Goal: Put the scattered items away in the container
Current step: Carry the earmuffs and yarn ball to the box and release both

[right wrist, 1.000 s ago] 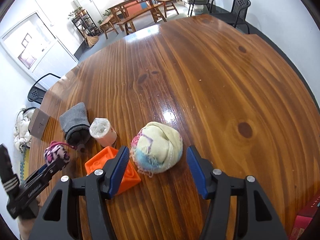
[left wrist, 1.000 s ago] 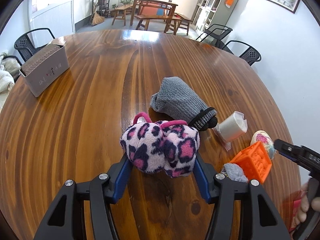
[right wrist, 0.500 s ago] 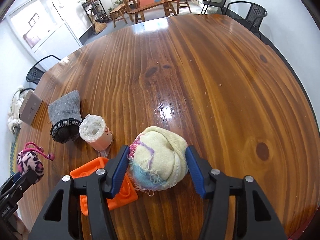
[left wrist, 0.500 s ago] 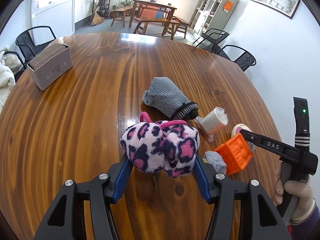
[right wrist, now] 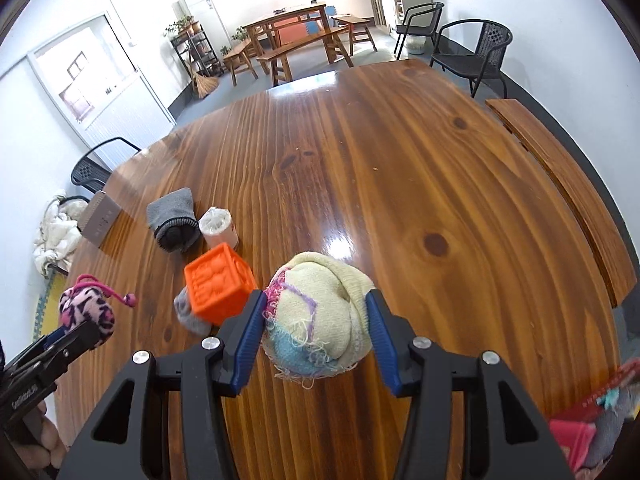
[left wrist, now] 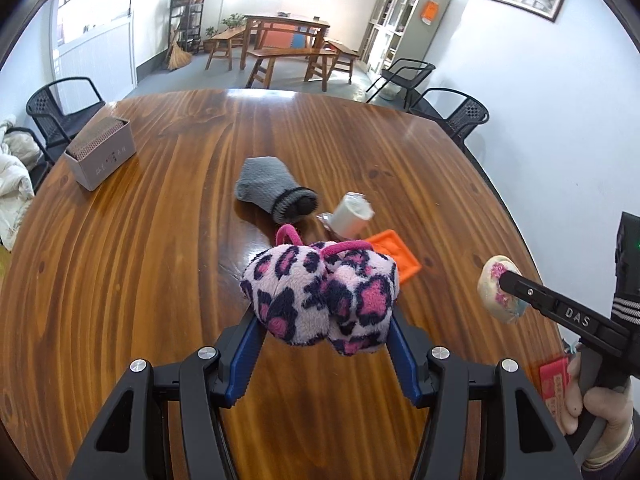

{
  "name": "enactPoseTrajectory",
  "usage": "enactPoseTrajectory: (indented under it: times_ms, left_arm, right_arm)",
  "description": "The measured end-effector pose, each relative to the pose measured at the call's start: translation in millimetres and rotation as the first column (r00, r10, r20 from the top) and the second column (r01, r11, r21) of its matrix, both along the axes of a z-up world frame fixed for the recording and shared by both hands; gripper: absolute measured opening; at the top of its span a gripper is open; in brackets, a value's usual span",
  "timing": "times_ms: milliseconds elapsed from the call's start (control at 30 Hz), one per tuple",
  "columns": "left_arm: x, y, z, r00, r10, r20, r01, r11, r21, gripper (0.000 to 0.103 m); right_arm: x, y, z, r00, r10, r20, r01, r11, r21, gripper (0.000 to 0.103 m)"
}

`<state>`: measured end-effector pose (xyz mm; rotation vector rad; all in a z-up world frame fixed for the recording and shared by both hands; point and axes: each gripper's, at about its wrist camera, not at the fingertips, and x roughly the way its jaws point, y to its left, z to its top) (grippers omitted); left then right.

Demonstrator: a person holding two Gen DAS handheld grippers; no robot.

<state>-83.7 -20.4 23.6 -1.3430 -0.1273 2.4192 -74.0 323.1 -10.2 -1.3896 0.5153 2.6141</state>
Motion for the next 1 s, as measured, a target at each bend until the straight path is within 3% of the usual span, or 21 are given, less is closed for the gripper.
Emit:
enactPoseTrajectory:
  times_ms: [267,433,700,1000]
  left_arm:
    - [57.1,53.9,21.6,0.995,-0.101,-0.019,0.101,0.995,0.007,0.060]
    - [97.4,109.5,27.9,0.977,-0.213,-0.013,0.213,0.977,0.028,0.060]
    - [161.9,211.4,34.2,0.913,-0.407,-0.018,0.407,0.913,0.036,0.060]
    - [202.5,293.9,42.9,0.853,-0.521,-0.031,0.522,0.852,0.048,0.060]
  right_arm:
    - [75.0,29.3,16.9,0.998,-0.049,-0.036,0.048,0.998,-0.032,0.054]
    - [143.0,64.4,29.5,0.992,-0.113,-0.055,0.112,0.993,-0.023,0.054]
    - [235.4,132.0,50.7,0.969,-0.236,-0.072,0.237,0.971,0.020,0.054]
    - [304.1,179.3,40.4,0.946,-0.321,-0.041,0.322,0.947,0.011,0.054]
